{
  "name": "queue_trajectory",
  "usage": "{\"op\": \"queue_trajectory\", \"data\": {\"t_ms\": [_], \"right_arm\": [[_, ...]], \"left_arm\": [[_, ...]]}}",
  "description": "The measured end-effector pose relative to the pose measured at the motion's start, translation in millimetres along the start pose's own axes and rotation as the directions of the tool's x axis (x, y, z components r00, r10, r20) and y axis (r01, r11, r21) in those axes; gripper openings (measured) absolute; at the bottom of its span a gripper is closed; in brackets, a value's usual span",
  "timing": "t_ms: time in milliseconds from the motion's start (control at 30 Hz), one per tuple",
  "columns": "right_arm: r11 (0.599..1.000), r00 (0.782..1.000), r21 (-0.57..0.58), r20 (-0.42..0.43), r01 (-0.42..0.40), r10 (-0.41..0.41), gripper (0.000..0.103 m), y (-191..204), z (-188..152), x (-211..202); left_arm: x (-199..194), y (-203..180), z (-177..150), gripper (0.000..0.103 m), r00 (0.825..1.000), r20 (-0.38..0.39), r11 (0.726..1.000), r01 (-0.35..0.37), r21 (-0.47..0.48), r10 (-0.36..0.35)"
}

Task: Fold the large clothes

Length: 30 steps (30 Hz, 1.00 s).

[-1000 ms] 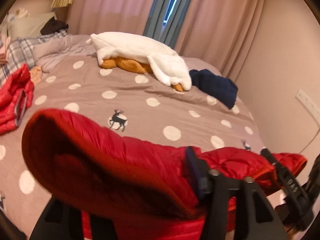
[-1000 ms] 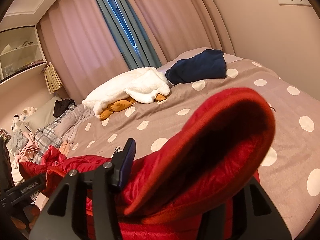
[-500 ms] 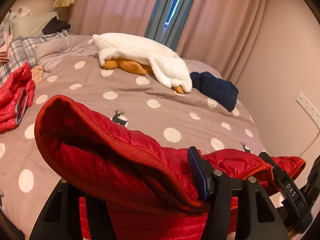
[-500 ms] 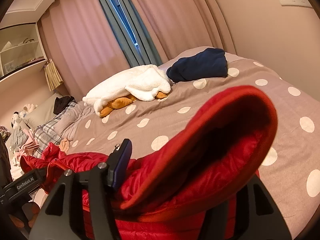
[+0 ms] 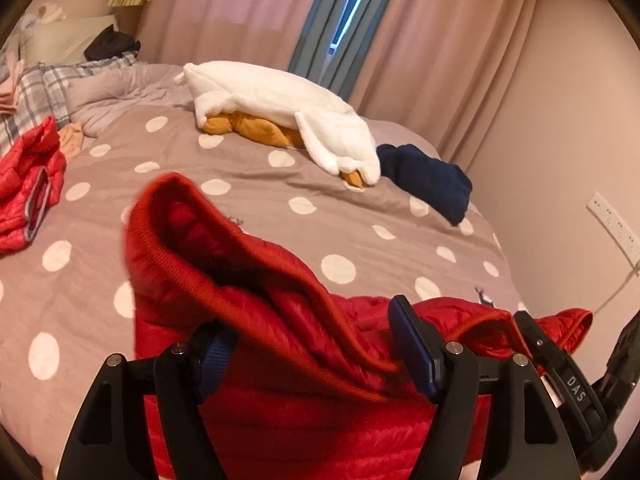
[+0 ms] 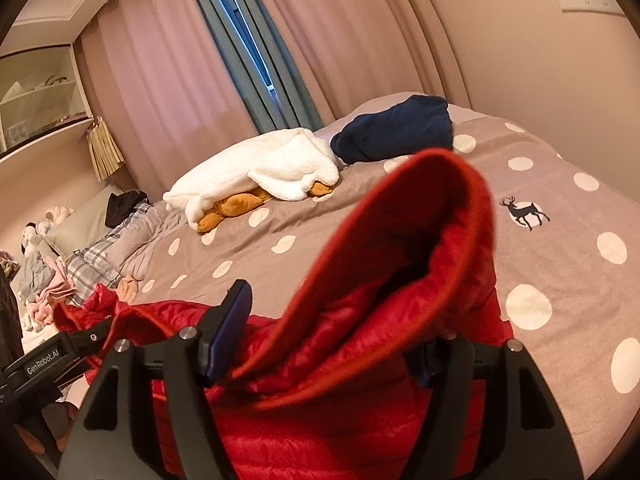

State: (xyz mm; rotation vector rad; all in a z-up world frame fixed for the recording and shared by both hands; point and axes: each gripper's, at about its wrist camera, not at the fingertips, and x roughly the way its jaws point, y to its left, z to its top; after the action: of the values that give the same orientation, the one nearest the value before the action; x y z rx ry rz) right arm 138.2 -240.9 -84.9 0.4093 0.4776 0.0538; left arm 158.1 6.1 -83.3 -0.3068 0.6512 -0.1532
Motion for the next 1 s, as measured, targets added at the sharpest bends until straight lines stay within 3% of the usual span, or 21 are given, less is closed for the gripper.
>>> {"op": "queue_trajectory", "data": {"t_ms": [400,800,1000], "right_arm": [[1.000,0.999,-0.030,0.033,0.009,-0.008,0.079,3,3,-5],[0.992,0.998,-0.119,-0.023,0.048,-0.051,0.091,9,2,11],[0.991,0.998,-0.129,-0.059,0.031,-0.039,0.091,11,0,25]], "left_arm": [[-7,6,3,0.079,0.998,0.068,1.000,-0.007,-0.024,0.008],[3,8,2,0.080,0.997,0.056,0.999,-0.048,-0.001,0.048],[13,5,-1,0.080,0.996,0.053,0.996,-0.080,0.034,0.078]]}}
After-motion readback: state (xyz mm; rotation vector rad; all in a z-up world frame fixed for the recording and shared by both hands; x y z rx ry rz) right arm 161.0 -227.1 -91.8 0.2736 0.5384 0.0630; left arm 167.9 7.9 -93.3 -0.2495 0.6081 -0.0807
